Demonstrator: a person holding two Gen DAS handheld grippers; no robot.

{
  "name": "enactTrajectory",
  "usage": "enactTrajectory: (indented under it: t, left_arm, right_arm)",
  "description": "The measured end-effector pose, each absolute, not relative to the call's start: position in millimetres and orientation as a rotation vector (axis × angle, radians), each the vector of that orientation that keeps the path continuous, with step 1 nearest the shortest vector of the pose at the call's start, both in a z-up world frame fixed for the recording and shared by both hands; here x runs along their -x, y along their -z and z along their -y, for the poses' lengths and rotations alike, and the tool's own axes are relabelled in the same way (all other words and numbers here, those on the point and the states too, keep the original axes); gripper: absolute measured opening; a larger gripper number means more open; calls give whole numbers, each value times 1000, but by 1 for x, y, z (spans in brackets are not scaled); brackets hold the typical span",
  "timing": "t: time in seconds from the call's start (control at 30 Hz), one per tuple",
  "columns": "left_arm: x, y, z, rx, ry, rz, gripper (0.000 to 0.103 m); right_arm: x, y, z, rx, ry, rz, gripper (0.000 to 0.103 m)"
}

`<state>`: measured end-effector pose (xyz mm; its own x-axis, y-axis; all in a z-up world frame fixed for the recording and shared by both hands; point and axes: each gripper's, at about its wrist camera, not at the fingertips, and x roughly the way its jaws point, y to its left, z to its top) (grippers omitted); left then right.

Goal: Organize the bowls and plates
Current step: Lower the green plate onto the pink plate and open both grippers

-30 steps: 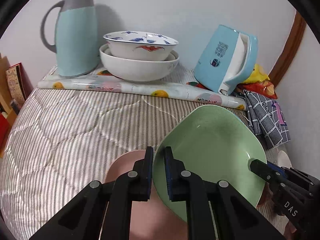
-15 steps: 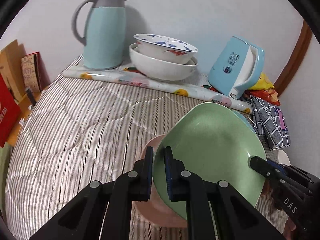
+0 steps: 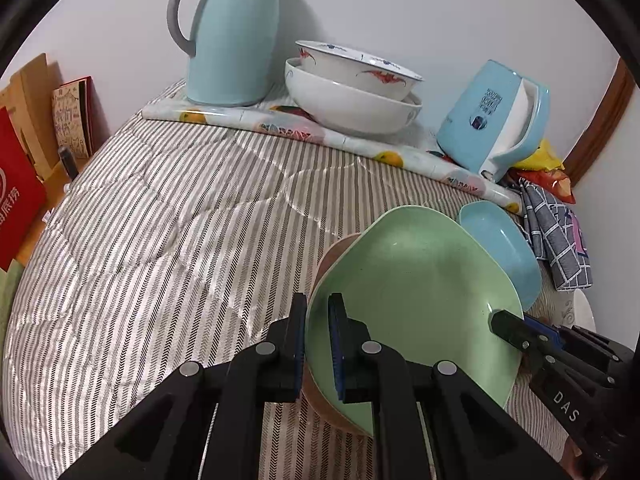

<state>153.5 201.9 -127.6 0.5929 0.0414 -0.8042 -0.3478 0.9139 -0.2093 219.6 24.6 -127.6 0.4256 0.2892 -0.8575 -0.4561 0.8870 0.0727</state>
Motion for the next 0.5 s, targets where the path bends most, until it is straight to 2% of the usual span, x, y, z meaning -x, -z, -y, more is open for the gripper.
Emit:
enactTrajectory:
  t: [0.37,0.47,0.5]
  left_arm:
    - [-156,138,-204,364,-239,-949,11]
    - [-153,137,-203,364,-240,-949,11]
    - [-153,136,-203,363,-237,-949,12]
  right_arm:
    - [-230,137,-33,213,-473,-1041,11]
    - [-230,133,-32,208,-476,-1029,17]
    - [-229,130,-31,203,-476,-1023,23]
